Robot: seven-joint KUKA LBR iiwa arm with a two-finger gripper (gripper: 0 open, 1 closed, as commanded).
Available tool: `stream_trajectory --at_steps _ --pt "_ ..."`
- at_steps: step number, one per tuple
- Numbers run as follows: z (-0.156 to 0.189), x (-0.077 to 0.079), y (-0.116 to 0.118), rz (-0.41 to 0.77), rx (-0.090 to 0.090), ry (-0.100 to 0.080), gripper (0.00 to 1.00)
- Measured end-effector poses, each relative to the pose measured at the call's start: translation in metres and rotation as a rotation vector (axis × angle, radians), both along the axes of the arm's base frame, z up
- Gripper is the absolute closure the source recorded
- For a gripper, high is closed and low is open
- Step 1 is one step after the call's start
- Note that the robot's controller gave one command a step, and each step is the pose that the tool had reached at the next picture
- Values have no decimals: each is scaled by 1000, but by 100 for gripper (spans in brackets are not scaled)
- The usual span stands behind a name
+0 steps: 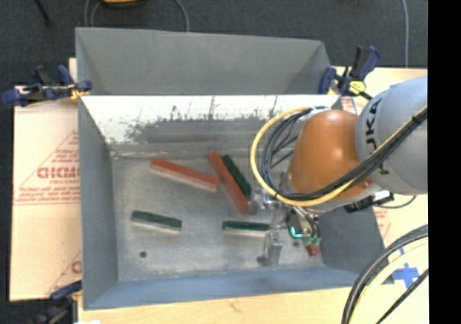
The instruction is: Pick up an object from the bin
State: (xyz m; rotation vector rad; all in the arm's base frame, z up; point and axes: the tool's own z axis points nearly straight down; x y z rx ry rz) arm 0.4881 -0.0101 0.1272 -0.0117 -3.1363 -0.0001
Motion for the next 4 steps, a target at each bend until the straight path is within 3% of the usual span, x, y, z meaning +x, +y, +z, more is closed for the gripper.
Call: stream_trajectory --at_steps 1,2,3,4 --pt "4 2 0 0 0 -8 0" --pt "-55 29 -23 -209 -1 -15 100" --pt "-55 29 -23 -208 -1 -15 100" --pt "137 1 16 -147 1 -16 100"
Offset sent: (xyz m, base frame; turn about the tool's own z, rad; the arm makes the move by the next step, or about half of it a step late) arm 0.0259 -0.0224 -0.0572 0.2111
